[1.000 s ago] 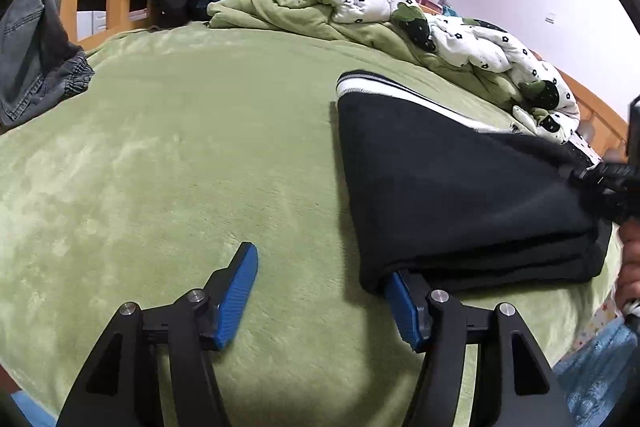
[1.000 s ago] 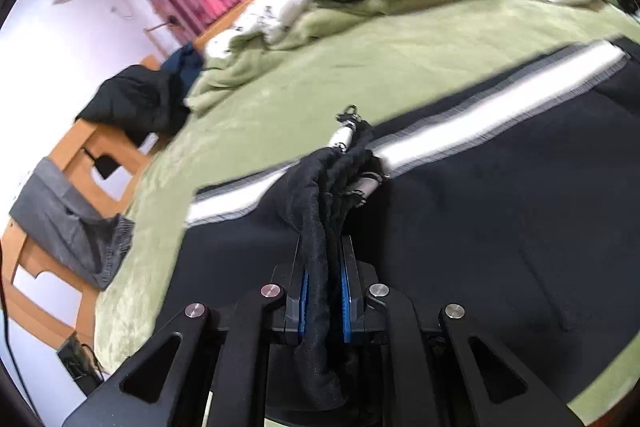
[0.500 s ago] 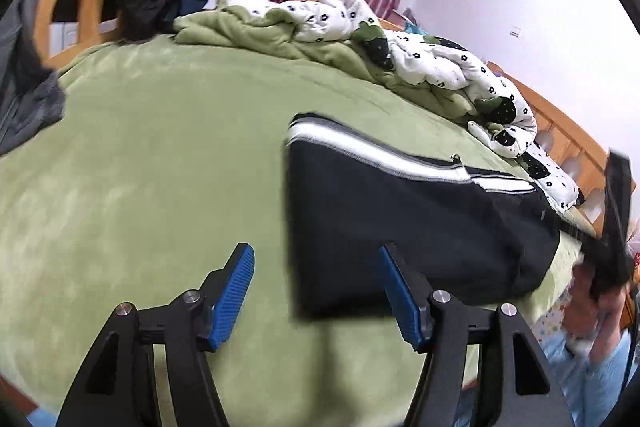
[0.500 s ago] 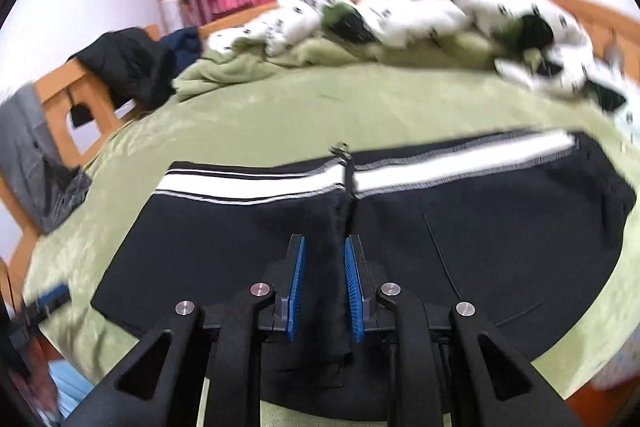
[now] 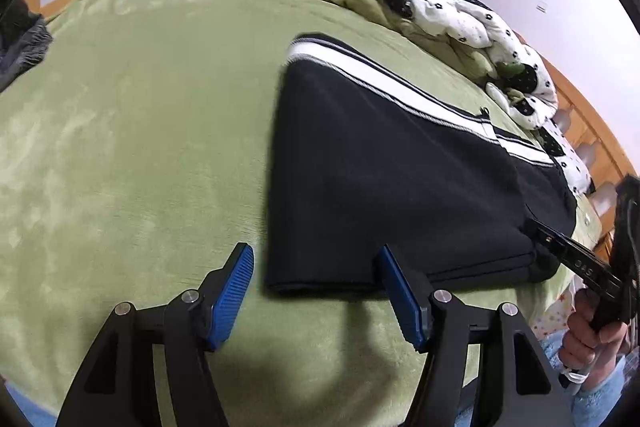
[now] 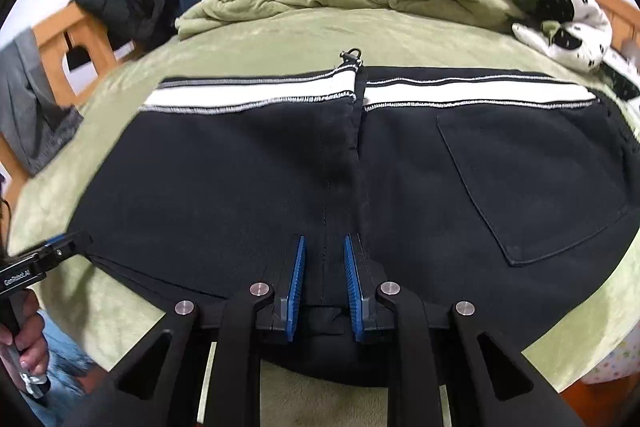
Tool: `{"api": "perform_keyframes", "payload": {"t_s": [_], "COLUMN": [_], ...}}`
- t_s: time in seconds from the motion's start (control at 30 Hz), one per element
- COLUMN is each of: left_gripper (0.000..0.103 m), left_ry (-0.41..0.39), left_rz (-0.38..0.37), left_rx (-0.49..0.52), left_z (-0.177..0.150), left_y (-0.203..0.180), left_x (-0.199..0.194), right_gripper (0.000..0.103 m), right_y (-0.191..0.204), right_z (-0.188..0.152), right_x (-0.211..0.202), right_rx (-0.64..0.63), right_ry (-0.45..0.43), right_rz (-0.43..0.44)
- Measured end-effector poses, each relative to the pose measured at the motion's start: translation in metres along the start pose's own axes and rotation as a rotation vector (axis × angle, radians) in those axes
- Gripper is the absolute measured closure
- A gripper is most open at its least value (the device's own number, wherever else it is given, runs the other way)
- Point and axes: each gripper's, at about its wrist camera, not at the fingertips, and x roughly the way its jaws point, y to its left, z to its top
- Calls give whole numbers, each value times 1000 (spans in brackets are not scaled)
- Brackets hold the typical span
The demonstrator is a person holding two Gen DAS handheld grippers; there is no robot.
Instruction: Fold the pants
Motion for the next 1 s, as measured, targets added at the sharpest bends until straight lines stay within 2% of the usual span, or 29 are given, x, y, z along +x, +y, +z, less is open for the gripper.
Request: {"api": "perform_keyframes", "payload": {"t_s": [0.07, 0.13, 0.2, 0.33, 0.47, 0.6, 0.8, 0.9, 1.0], "left_gripper": [40, 40, 40, 40, 41, 41, 42, 40, 40], "left_ry": [-31, -45, -56, -107, -148, -204, -289, -308, -291], "left_rz": [37, 53, 38, 19, 34, 72, 69, 81, 64], "left_rx": [8, 6, -9, -9, 36, 63, 101, 123, 123], "left_z": [3, 4, 5, 11, 30, 47, 77, 85, 87], "left_y": [-1, -2, -4, -9, -17, -19, -24, -28, -27], "left_x": [-13, -23, -38, -72, -105, -141, -181, -182, -166], "right_gripper": [82, 76, 70, 63, 62, 62, 55, 52, 50], "right_y": [2, 9, 17, 22, 12, -10, -57, -83, -106], "right_z": [5, 3, 6, 8, 14, 23, 36, 41, 35], "right_x": [-8, -17, -33, -64, -95, -131, -174, -182, -181], "right_rx": [-3, -20, -53, -71, -45, 15, 98, 148, 198], "right_ry": [-9, -32, -81, -148, -174, -222, -281, -276, -270], "right_rz": [-1, -33, -71, -72, -66, -89, -143, -165, -171]}}
